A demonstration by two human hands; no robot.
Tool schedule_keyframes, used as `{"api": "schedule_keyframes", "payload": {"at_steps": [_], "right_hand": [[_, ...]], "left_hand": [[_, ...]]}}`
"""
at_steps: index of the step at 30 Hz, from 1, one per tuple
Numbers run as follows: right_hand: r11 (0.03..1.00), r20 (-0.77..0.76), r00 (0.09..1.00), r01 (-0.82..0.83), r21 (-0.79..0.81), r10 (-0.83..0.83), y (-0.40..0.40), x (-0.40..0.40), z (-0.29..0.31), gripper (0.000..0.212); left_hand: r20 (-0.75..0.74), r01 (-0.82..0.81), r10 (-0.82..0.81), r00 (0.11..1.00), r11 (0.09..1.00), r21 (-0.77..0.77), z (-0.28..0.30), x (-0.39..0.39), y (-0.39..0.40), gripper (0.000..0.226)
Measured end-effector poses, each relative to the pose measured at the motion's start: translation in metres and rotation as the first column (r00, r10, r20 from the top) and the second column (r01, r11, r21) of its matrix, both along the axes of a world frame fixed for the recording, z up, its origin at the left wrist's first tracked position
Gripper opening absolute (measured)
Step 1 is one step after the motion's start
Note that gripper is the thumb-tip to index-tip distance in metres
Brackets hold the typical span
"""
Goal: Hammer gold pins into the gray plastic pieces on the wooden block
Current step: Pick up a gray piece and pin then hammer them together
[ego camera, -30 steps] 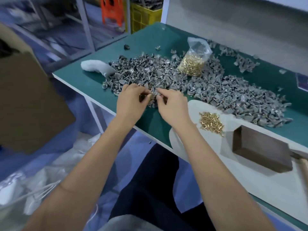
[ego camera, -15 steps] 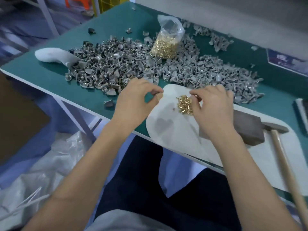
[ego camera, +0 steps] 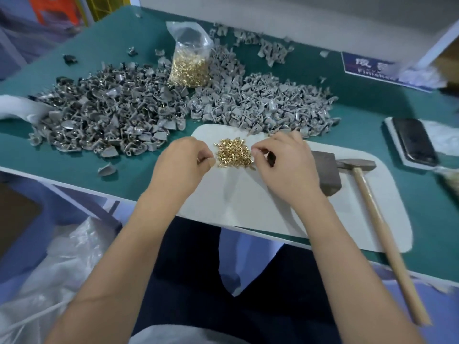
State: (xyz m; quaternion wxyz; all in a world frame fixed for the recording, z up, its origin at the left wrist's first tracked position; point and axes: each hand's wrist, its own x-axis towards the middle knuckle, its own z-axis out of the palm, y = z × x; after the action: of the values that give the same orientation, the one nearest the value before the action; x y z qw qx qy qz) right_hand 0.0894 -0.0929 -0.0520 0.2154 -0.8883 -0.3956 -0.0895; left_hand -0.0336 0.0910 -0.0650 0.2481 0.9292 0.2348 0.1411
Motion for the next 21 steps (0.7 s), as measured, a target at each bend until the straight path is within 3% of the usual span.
{"api": "schedule_keyframes", "payload": {"at_steps": [4, 9, 13, 17, 19, 21], "right_hand": [[0.981, -0.138, 0.987, -0.051, 0.188, 0.078, -0.004, 0.005, 0.003, 0.013], [0.931, -0.247, 0.963, -0.011, 0.365, 0.108, -0.013, 0.008, 0.007, 0.013], [0.93, -0.261, 0.96, 0.003, 0.368, 0.1, -0.013, 0.01, 0.007, 0.012], [0.959, -0.179, 0.98, -0.036, 0.282, 0.09, -0.009, 0.009, 0.002, 0.011], [0.953, -0.198, 0.974, -0.042, 0.3, 0.106, -0.008, 0.009, 0.002, 0.014], [0.937, -0.252, 0.958, -0.046, 0.345, 0.14, -0.009, 0.009, 0.003, 0.017]], "left_hand": [[-0.092, 0.003, 0.012, 0.996, 0.986, 0.165, 0.002, 0.008, -0.004, 0.013], [-0.024, -0.007, 0.006, 1.0, 0.999, -0.037, -0.001, 0.008, -0.006, 0.009], [-0.017, -0.019, 0.017, 1.0, 0.994, -0.104, 0.0, 0.005, 0.0, 0.007], [-0.063, 0.033, -0.033, 0.997, 0.999, 0.005, 0.003, 0.012, -0.003, 0.012], [0.024, 0.083, -0.081, 0.996, 0.991, -0.102, 0.007, 0.019, -0.013, 0.015], [0.153, 0.167, -0.124, 0.98, 0.936, -0.311, 0.011, 0.03, -0.026, 0.017]]}}
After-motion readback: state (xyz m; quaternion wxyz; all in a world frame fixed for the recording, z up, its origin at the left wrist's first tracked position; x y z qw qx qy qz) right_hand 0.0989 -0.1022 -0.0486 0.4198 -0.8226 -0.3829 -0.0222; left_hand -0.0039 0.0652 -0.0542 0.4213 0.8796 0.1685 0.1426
